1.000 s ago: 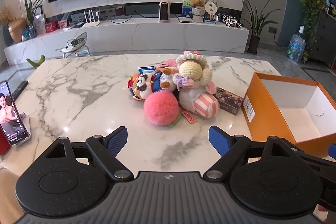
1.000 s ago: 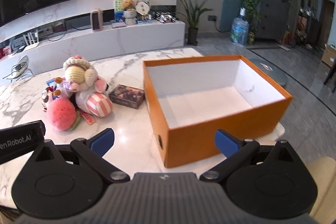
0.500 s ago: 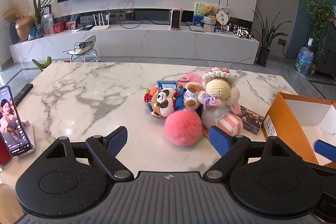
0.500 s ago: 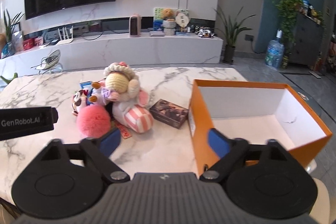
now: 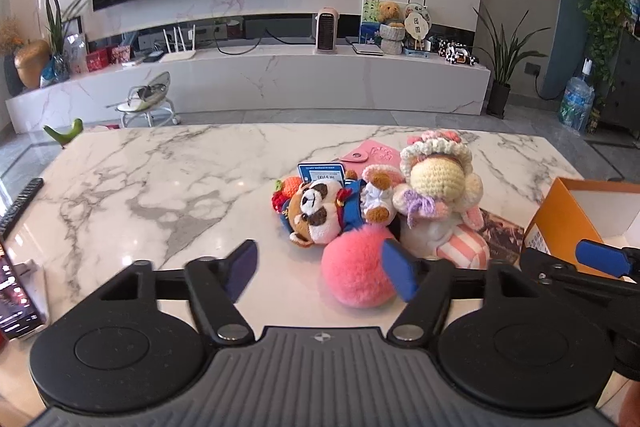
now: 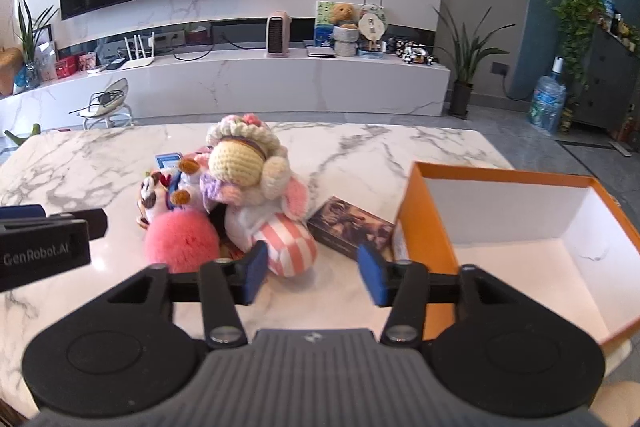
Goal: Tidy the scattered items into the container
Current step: 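Close the right gripper on the cream crocheted bunny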
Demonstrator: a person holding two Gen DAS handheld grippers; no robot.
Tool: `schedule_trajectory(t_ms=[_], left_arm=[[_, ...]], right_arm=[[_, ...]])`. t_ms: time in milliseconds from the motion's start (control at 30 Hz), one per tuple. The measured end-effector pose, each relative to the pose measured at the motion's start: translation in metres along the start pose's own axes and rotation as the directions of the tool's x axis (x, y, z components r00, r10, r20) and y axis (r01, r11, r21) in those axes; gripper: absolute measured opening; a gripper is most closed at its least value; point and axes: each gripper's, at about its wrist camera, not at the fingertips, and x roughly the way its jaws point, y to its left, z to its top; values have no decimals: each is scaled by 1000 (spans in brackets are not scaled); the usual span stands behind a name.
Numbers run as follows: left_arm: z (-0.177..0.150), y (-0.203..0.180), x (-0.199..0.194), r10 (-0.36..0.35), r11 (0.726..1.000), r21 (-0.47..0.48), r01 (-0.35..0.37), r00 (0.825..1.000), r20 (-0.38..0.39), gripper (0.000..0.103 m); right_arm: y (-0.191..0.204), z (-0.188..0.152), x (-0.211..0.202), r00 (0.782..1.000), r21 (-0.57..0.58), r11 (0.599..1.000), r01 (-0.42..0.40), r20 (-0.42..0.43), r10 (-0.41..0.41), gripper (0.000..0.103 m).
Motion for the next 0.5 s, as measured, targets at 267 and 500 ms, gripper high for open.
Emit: schedule_trajectory(t_ms=[267, 500], left_arm=[[22, 9, 36, 12, 1000, -1, -12, 999, -41, 88], [34, 15, 67, 33, 999, 36, -30, 996, -81, 88]], right_arm=[[2, 26, 34, 999, 45, 998, -50, 15, 50, 67], [16, 57, 58, 991, 69, 990, -124, 60, 120, 76]])
